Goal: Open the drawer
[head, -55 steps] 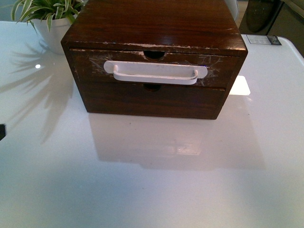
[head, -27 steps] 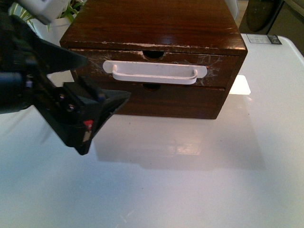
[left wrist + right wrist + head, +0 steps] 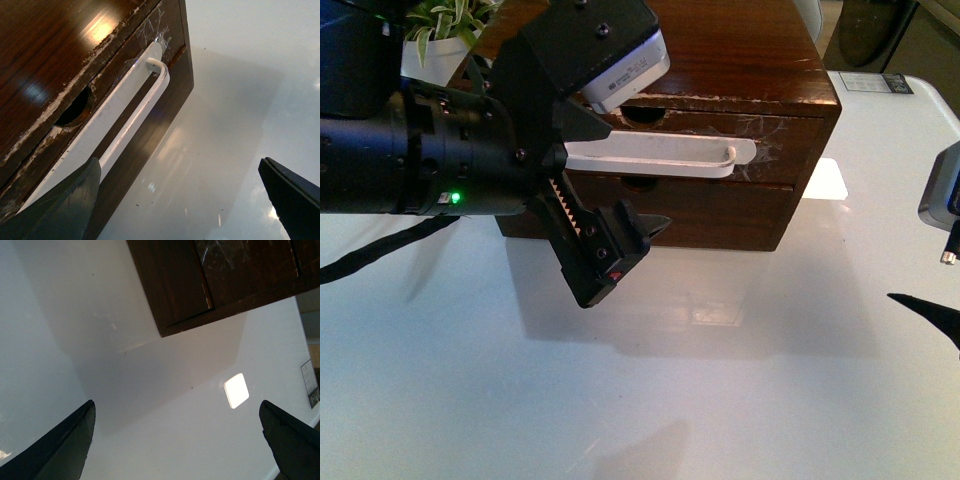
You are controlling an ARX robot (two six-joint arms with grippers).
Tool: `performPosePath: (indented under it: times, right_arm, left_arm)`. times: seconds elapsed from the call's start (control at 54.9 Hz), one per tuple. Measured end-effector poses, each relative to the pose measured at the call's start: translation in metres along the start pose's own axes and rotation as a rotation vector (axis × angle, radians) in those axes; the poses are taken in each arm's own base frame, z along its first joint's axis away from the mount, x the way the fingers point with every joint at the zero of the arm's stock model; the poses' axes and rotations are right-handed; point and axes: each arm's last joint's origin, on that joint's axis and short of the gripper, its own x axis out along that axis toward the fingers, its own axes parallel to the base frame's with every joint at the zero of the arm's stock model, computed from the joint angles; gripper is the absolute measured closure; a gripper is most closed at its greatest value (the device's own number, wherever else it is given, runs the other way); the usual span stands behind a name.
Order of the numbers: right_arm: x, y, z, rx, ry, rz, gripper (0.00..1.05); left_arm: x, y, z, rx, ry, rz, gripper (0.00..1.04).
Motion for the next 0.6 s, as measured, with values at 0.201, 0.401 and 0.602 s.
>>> performPosePath:
  times: [0.201, 0.401, 0.602]
  right_arm:
    - [0.006, -0.006, 0.003, -0.003, -0.015, 0.008, 0.09]
    - [0.01, -0.003, 0.002, 0.003, -0.013, 0.027, 0.09]
    - [0.011, -0.002, 0.003, 0.0, -0.018, 0.039, 0.09]
  left_arm:
    - [0.016, 0.007, -0.003, 0.073, 0.036, -0.03, 0.08]
    - [0.026, 0.009, -0.003, 0.131, 0.047, -0.055, 0.08]
    - [0.034, 0.008, -0.006, 0.151, 0.067, -0.071, 0.08]
